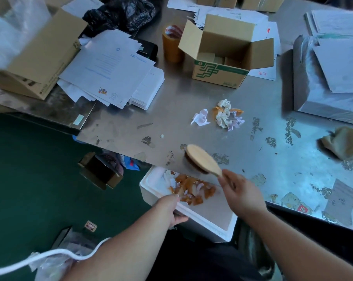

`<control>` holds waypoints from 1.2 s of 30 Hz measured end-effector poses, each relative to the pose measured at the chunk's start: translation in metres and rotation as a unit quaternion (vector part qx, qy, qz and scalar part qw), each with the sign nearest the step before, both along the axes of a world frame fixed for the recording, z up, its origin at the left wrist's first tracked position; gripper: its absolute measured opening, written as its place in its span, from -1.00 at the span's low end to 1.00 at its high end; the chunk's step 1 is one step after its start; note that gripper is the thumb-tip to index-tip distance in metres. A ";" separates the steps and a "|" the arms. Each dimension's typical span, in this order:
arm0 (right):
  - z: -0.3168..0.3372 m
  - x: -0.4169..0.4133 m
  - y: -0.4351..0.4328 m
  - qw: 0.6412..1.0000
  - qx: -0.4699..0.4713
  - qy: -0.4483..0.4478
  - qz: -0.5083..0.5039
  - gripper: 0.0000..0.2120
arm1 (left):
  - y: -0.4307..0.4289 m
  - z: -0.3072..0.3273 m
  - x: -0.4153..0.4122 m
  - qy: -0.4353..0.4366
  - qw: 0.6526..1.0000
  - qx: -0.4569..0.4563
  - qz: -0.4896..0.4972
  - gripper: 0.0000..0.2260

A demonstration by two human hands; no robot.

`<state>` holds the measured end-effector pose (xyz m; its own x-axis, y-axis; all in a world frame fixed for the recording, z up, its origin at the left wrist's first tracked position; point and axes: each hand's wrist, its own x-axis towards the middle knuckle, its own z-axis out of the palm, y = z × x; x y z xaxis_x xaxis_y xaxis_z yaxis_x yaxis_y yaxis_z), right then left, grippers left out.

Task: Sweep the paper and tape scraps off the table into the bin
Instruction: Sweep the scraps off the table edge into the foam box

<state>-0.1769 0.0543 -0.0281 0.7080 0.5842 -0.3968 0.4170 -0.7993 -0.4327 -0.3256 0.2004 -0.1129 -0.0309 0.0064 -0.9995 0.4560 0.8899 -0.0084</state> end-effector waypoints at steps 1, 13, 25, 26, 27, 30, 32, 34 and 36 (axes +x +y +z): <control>0.001 0.008 0.009 1.000 0.009 -0.012 -0.008 -0.72 | 0.000 0.000 0.000 0.002 1.000 -0.002 -0.005 -0.78; 0.010 0.110 0.092 0.997 0.022 -0.079 -0.004 -0.66 | 0.001 0.008 -0.007 0.019 1.000 0.016 -0.020 -0.84; -0.005 0.114 0.091 0.993 -0.075 0.017 0.090 -0.71 | -0.003 0.019 0.003 0.047 0.999 0.005 -0.020 -0.79; -0.003 0.110 0.087 0.992 -0.075 0.027 0.095 -0.73 | -0.004 0.019 0.004 0.048 0.999 0.002 -0.018 -0.79; -0.001 0.107 0.080 0.992 -0.073 0.039 0.100 -0.74 | -0.006 0.020 0.006 0.049 0.999 0.001 -0.017 -0.79; 0.000 0.095 0.057 0.989 -0.058 0.068 0.115 -0.75 | -0.009 0.022 0.011 0.050 0.999 -0.003 -0.004 -0.81; -0.001 0.084 0.037 0.988 -0.049 0.085 0.121 -0.76 | -0.012 0.023 0.015 0.047 0.999 -0.005 0.008 -0.83; -0.005 0.072 0.018 0.987 -0.044 0.101 0.118 -0.77 | -0.014 0.020 0.018 0.042 0.999 -0.005 0.009 -0.80; -0.009 0.061 0.001 0.985 -0.047 0.114 0.119 -0.79 | -0.017 0.016 0.021 0.031 0.999 0.003 0.010 -0.77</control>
<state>-0.1154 0.0550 -0.0373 0.4421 0.6756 -0.5900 0.4986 -0.7319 -0.4645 -0.3045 0.1834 -0.0967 -0.0933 0.0116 -0.9956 0.4361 0.8994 -0.0304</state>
